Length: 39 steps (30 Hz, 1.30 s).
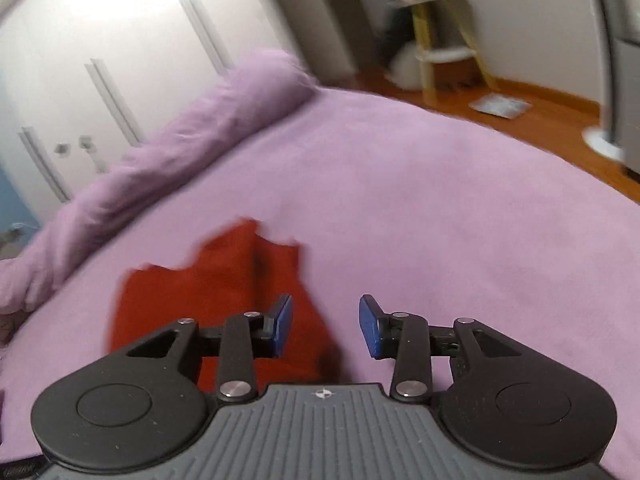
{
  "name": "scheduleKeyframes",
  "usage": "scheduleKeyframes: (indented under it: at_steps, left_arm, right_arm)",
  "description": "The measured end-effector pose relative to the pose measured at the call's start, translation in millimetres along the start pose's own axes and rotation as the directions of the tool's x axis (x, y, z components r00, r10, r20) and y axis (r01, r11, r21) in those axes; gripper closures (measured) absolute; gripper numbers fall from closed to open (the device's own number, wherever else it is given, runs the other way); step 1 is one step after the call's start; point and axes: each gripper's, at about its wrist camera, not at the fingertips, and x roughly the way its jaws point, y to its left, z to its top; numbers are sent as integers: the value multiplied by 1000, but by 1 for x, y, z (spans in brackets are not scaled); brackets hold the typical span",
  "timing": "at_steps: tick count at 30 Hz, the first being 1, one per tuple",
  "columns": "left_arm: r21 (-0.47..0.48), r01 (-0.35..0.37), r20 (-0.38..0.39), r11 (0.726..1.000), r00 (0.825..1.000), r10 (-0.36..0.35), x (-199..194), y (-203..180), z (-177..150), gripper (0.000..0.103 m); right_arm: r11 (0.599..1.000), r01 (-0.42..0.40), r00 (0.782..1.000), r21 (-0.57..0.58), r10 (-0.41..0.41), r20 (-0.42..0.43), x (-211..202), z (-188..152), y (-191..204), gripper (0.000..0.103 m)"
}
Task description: Fold small clothes
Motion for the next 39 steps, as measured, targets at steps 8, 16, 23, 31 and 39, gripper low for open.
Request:
scheduleKeyframes:
  at_steps: [8,16,23,31,39]
  left_arm:
    - [-146,72,2,987,997,-73,41,-50,60,39]
    - [-33,2,95,999,995,1,110,-124,80,34]
    - [-63,39,147,997,989,-30,136,-118,63,24]
    - [-65,73,112,995,992,-65,118,-106,68,23]
    - [1,120,114,993,986,-120,82,-97,27,23]
  right_arm:
    - [861,-146,988,-488,98,-123,127,19,122,78]
    - [888,-23,1000,-459,18,-16,174,19,83,90]
    - [920,-53,996,-387,76,43,178,10,56,90]
    - [919,-84,994,-384,106,37,162,17,58,86]
    - [905,-54,994,-423,89,63,79,-37,32,75]
